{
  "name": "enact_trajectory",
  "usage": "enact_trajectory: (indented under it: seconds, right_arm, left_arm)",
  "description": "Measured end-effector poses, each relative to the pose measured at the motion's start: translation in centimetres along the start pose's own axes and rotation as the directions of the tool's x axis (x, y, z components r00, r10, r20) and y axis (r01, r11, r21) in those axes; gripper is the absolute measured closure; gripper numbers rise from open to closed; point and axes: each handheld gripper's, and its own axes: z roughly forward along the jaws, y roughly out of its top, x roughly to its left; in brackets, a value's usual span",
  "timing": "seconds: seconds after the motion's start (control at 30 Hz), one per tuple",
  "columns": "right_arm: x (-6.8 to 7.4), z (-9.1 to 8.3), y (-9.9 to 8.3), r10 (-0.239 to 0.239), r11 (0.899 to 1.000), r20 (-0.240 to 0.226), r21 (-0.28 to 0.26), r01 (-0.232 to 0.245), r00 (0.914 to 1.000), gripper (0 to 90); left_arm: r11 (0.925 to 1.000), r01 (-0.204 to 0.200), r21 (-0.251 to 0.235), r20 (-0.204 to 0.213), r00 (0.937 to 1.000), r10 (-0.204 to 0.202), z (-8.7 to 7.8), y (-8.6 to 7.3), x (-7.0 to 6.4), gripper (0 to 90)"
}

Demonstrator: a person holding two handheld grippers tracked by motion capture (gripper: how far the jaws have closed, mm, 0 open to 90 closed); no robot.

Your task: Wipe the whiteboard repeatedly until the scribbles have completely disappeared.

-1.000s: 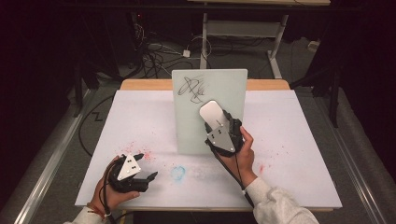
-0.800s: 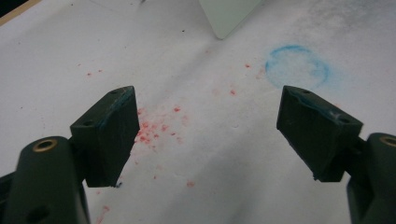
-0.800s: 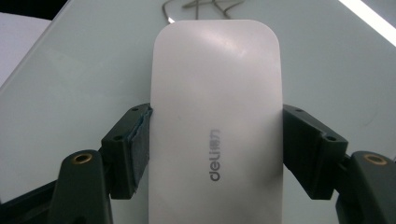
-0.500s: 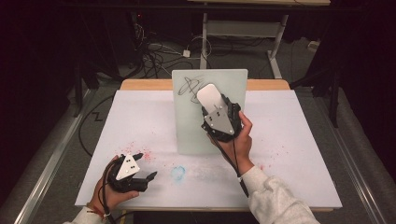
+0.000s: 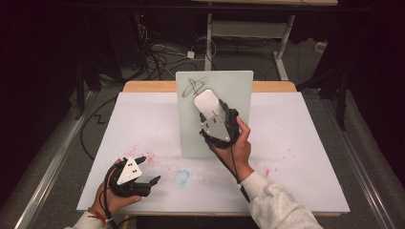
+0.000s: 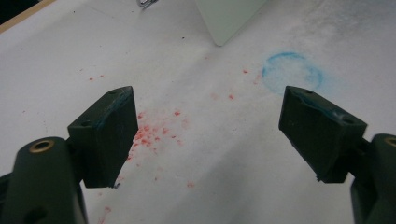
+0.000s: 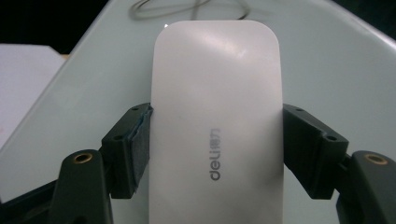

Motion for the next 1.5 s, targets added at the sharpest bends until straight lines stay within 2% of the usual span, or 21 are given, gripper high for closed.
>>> enact_trajectory:
  seconds: [0.1,0.17,0.27,0.33,0.43,0.5,0.67,0.8,0.87,0.97,1.0,1.13,1.17,1.33,1.4,1.5]
  right_arm:
    - [0.6,-0.2,-0.7,-0.049,0.999,-0.012,0.000,0.049,0.9987,31.0]
    - [-0.2,-0.3,-0.8,-0.061,0.998,-0.025,0.006,0.061,0.9978,31.0]
    - [-2.2,-0.5,-0.9,-0.003,1.000,0.012,0.003,0.003,0.9999,31.0]
    - [-3.4,-0.5,-0.8,0.037,0.999,0.044,-0.002,-0.037,0.9984,31.0]
    - [-4.1,-0.4,-0.5,0.076,0.997,0.056,-0.003,-0.076,0.9955,31.0]
    - [-3.6,-0.3,-0.2,0.053,0.999,0.067,-0.011,-0.053,0.9963,31.0]
    - [-1.1,0.0,0.1,0.003,1.000,-0.003,-0.012,-0.003,1.0000,31.0]
    - [0.7,0.2,0.2,-0.034,0.999,-0.035,-0.016,0.034,0.9988,31.0]
    - [1.2,0.3,0.4,-0.044,0.999,-0.052,-0.019,0.043,0.9977,30.9]
    - [1.2,0.5,0.7,-0.050,0.999,-0.053,-0.022,0.049,0.9973,31.0]
    - [1.1,0.6,0.8,-0.053,0.998,-0.058,-0.024,0.051,0.9969,31.0]
    - [0.4,0.9,1.9,-0.044,0.998,-0.054,-0.035,0.042,0.9975,31.0]
    - [0.1,1.0,2.1,-0.043,0.999,-0.053,-0.036,0.041,0.9977,31.0]
    - [-1.7,1.4,3.3,-0.007,0.999,-0.017,-0.040,0.006,0.9998,31.0]
    - [-2.7,1.5,3.8,0.021,0.999,0.010,-0.041,-0.021,0.9997,31.0]
    - [-4.2,1.6,4.3,0.086,0.995,0.021,-0.046,-0.084,0.9961,31.0]
  left_arm:
    - [0.9999,-0.004,0.013,-0.008,1.0000,0.004,0.1,0.0,0.0,19.1]
    - [0.9999,-0.001,0.012,-0.009,1.0000,0.001,0.1,0.0,0.0,19.2]
    - [0.9999,-0.002,0.013,-0.012,0.9999,0.002,0.1,0.0,0.0,19.2]
    - [0.9999,-0.011,0.009,-0.017,0.9998,0.011,0.1,0.0,0.1,19.2]
    - [0.9997,-0.018,0.014,-0.018,0.9997,0.019,0.3,0.1,0.0,19.2]
    - [0.9996,-0.022,0.019,-0.019,0.9996,0.022,0.3,0.1,0.0,19.2]
    - [0.9997,-0.019,0.016,-0.018,0.9997,0.019,0.3,0.1,0.0,19.2]
    - [0.9997,-0.019,0.018,-0.022,0.9996,0.020,0.3,0.1,0.0,19.2]
    - [0.9997,-0.019,0.017,-0.022,0.9996,0.020,0.3,0.1,0.0,19.2]
    - [0.9997,-0.018,0.015,-0.020,0.9996,0.018,0.3,0.1,-0.1,19.2]
    - [0.9998,-0.007,0.018,-0.014,0.9999,0.008,0.3,0.1,-0.1,19.2]
    - [0.9997,-0.019,0.015,-0.015,0.9997,0.019,0.3,0.2,0.0,19.2]
    - [0.9998,-0.009,0.020,-0.010,0.9999,0.009,0.3,0.1,-0.1,19.2]
    - [0.9998,-0.015,0.013,-0.014,0.9998,0.015,0.3,0.1,0.0,19.2]
    - [0.9999,-0.003,0.016,-0.009,1.0000,0.004,0.2,0.1,-0.1,19.2]
    - [0.9999,-0.004,0.015,-0.009,1.0000,0.004,0.2,0.1,-0.1,19.2]
